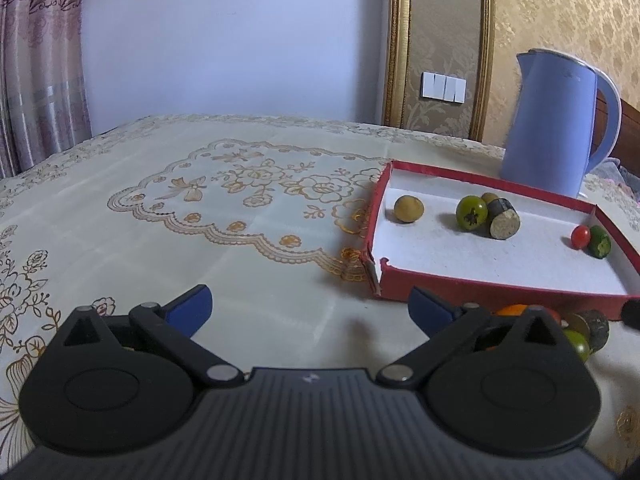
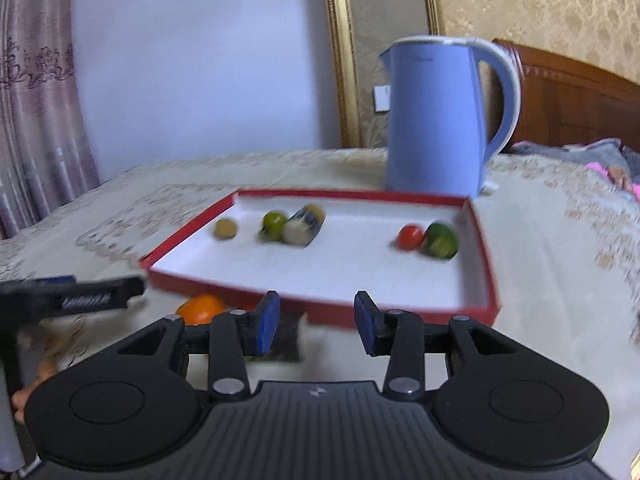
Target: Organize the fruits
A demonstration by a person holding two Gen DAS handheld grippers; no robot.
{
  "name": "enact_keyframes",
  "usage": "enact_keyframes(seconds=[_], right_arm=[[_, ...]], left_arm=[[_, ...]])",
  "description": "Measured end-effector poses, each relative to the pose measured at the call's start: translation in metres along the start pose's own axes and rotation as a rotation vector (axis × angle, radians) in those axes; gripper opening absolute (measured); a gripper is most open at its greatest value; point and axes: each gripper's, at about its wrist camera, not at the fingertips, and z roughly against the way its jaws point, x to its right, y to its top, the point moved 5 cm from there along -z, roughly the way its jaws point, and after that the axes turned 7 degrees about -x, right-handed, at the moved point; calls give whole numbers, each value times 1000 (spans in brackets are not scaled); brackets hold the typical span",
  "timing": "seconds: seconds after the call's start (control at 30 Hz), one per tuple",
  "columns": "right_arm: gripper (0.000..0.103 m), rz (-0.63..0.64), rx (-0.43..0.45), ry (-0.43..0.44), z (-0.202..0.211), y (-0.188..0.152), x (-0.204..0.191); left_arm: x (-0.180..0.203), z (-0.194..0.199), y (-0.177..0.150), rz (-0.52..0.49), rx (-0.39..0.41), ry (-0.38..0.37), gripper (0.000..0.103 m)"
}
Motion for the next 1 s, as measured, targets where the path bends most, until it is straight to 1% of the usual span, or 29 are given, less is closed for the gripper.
enact_keyframes(seconds=[0.2,0.3,0.4,0.43,0.5,0.7,0.8,0.83,0.9,0.97,1.0], right_arm=[[40,-4,-32,8,-18,3,-13],[40,12,-40,-18,-26,0,-15],[39,-6,-50,5,-24,-1,-10],[33,-11,-55,14,-22,-1,-8],[31,-20,-61,14,-18,-3,-3],[31,-41,-25,-65,11,-13,25],[31,-5,-22,-152,19,-18,33],[31,-2,-20,-166,19,-20,35],[39,-8,-31,-159,18,-23,37],[66,-20,-13,-166,18,-25,38],[70,-22,5,-172,20,-25,37]], left_arm=[[0,1,0,3,2,-3,103],[-1,1,0,5,1,-6,103],[-1,1,0,6,0,-9,103],[-1,1,0,6,-1,-8,103],[0,1,0,7,0,-8,103],[0,0,0,8,-2,-19,103],[4,1,1,-22,-9,-66,103],[7,2,1,-37,-7,-79,103],[12,8,1,-66,18,-80,103],[21,14,0,-112,43,-72,103],[26,18,0,-136,48,-70,103]])
